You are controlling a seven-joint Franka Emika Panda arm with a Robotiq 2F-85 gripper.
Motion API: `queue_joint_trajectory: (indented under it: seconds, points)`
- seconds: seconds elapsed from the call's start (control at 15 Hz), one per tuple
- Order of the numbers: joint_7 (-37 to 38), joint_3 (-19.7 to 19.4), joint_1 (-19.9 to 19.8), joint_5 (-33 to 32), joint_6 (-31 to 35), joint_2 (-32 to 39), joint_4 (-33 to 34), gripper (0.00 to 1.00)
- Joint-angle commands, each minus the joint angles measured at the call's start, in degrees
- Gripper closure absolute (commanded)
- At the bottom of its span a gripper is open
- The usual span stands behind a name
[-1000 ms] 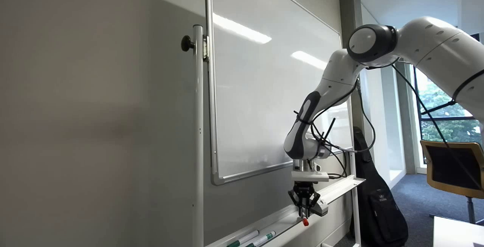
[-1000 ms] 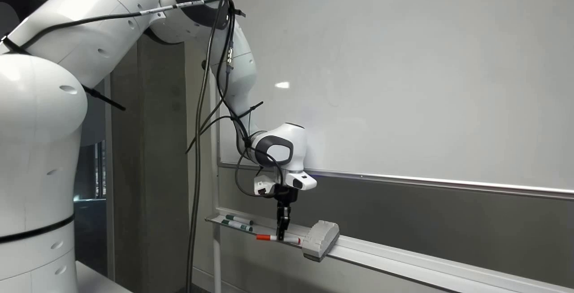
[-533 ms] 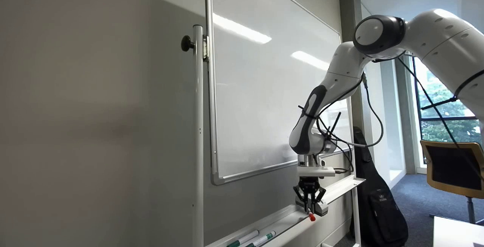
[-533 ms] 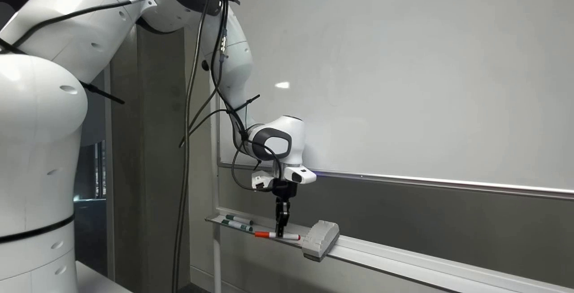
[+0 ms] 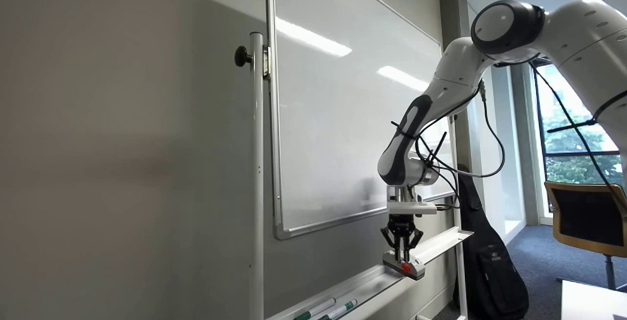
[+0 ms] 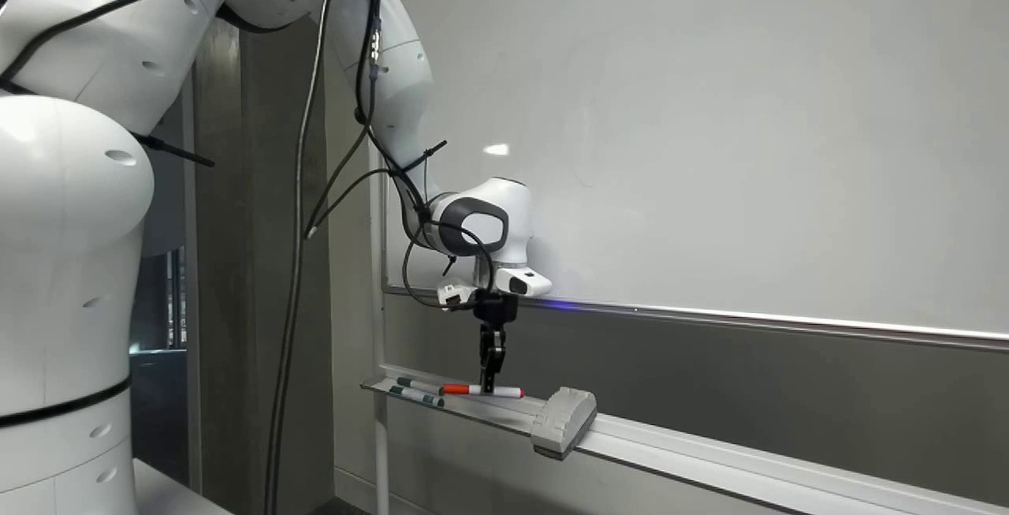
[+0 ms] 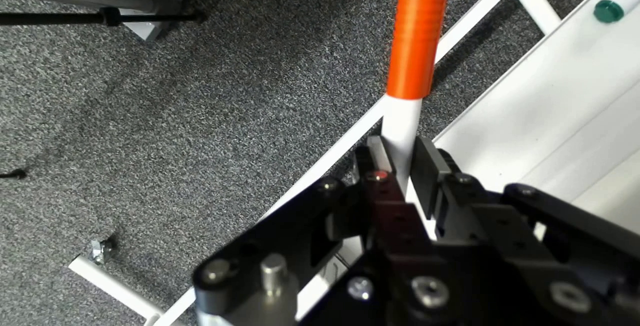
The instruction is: Move the marker to the right
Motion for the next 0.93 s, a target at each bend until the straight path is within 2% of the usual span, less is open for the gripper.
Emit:
queue_joint_trajectory:
  seconds: [0.0,0.87]
  points:
    - [0.5,-1.3,0.7,-2.6,-2.6,-5.1,-2.8,0.95]
    - [2.2,-2.4,0.4,-8.5,-3.3,-11.1,-5.3,0.95]
